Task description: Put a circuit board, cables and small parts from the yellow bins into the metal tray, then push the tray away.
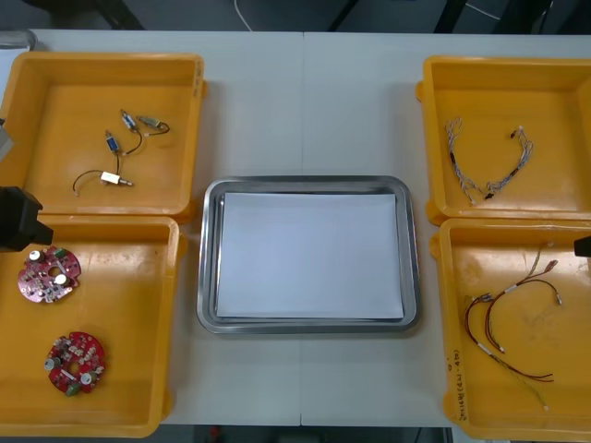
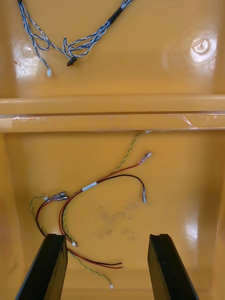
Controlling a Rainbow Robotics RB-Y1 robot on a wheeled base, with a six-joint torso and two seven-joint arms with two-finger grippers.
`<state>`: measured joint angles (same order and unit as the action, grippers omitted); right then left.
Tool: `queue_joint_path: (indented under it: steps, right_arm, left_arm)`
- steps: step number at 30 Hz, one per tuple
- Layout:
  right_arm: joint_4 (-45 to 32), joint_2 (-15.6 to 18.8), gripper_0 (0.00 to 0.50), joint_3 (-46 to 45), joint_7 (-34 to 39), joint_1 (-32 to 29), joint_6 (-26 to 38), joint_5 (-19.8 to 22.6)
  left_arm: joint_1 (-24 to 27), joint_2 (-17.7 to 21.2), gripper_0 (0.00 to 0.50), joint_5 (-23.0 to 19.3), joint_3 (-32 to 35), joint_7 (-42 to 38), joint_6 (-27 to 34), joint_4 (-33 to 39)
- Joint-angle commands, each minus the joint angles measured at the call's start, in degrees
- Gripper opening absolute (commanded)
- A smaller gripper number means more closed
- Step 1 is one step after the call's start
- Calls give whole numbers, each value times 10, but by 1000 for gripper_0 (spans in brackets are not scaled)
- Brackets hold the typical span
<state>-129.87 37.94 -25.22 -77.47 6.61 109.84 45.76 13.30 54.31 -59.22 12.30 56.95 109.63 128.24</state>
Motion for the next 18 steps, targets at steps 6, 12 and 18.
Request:
queue_joint_path:
  steps: [6,12,18]
  right_arm:
    - [-16,23,500,7,-23,-9,2,5]
    - [-16,23,500,7,-23,-9,2,5]
    - [-16,23,500,7,-23,-9,2,5]
  left_arm:
    - [-12,25,500,2,19,45,4,9]
    - [-12,25,500,2,19,45,4,9]
    - [-12,25,500,2,19,45,4,9]
